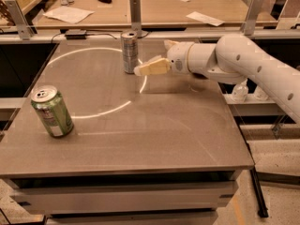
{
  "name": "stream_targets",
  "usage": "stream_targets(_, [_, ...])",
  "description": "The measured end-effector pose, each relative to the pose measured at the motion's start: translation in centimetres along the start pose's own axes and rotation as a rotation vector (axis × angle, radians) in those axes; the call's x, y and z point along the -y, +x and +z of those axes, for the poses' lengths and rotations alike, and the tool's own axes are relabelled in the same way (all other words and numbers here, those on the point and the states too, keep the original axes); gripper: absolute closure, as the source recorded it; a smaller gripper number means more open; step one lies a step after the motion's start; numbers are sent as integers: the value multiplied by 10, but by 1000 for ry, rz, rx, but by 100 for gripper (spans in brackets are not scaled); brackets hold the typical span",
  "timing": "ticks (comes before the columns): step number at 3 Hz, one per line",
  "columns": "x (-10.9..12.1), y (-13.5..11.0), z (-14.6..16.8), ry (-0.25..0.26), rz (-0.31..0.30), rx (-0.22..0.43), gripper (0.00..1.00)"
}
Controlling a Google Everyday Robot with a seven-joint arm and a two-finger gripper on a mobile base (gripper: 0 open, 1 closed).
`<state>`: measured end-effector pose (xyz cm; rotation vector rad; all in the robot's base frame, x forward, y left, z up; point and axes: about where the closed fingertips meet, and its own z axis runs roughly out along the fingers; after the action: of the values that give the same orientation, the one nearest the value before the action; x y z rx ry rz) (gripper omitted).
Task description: Knock redbull can over
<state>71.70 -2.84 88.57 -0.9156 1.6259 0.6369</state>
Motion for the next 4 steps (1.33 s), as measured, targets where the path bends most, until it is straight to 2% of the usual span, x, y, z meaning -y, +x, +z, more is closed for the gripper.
stream_targets(4, [-14, -11, 84, -59, 16, 8, 0])
